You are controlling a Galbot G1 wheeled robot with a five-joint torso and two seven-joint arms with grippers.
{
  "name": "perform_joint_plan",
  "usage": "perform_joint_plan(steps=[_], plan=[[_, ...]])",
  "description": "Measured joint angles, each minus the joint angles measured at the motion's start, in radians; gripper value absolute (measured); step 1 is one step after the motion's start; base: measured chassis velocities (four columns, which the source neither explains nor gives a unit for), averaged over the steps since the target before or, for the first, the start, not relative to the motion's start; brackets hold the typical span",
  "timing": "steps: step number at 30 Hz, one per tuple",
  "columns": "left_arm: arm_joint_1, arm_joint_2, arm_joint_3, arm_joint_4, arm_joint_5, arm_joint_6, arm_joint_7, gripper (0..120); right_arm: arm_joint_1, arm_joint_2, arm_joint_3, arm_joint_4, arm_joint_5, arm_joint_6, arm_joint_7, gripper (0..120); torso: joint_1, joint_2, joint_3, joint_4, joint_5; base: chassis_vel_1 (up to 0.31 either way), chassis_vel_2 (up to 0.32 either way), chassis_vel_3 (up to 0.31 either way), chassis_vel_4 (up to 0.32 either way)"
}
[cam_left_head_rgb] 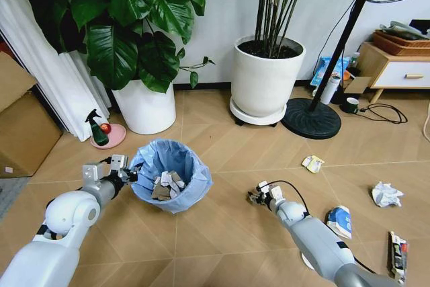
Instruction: Pick up the trash bin and place the garbage on the floor into it.
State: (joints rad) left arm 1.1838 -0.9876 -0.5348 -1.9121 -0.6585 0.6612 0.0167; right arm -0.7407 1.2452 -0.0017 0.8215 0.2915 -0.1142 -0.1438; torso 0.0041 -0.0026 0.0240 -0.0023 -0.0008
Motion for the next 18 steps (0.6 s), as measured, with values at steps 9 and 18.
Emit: perform_joint_plan(steps=[9,18], plan=[[-0.008,0.001,0.001,0.007,0.0,0.0,0.001,0,-0.016,0.001,0.008,0.054,0.017,-0.001,0.041,63,0.0,0.0,0.0,0.0,-0.0001,0.0,0.0,0.0,0.0],[-0.008,-0.003,0.0,0.01,0.002,-0.002,0.005,0,-0.07,-0.051,0.034,0.184,0.077,-0.049,0.125,73,0.0,0.0,0.0,0.0001,-0.0003,0.0,0.0,0.0,0.0]])
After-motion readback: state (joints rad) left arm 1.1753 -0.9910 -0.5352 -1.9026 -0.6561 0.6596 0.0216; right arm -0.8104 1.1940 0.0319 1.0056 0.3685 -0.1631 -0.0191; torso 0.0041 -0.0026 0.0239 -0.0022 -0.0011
